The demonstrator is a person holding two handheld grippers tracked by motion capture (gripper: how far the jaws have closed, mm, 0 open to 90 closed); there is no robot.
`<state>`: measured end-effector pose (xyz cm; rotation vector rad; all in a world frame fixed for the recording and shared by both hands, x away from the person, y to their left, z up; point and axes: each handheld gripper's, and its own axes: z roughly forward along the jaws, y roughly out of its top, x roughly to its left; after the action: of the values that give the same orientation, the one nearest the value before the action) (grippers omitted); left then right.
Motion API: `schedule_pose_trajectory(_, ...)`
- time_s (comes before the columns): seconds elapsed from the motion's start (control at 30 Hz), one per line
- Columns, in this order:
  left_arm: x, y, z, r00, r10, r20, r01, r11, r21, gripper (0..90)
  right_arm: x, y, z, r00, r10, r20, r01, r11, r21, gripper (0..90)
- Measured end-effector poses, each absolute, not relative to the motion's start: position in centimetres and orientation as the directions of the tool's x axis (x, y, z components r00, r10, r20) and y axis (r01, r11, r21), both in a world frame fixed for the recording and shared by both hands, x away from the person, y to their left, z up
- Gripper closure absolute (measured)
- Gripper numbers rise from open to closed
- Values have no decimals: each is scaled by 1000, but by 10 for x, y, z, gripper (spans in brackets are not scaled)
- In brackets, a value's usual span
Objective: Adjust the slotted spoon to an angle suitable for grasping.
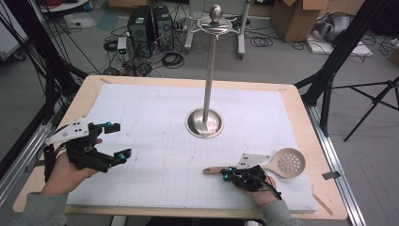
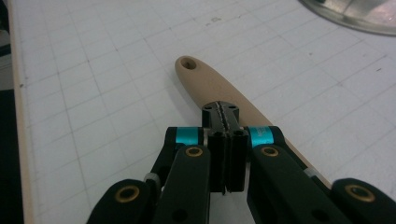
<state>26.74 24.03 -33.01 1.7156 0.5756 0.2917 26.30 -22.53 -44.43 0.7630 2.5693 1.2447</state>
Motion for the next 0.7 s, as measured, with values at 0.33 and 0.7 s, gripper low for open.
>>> schedule_pose_trajectory(0.33, 264, 244, -331, 837, 536, -110, 216, -139, 966, 18, 272, -219, -448, -830, 555, 58, 390, 503, 771, 900)
schedule_pose_trajectory(0.7, 255, 257, -333, 819, 563, -109, 226, -142, 964, 18, 294, -213, -448, -787, 616, 32, 409, 483, 774, 900)
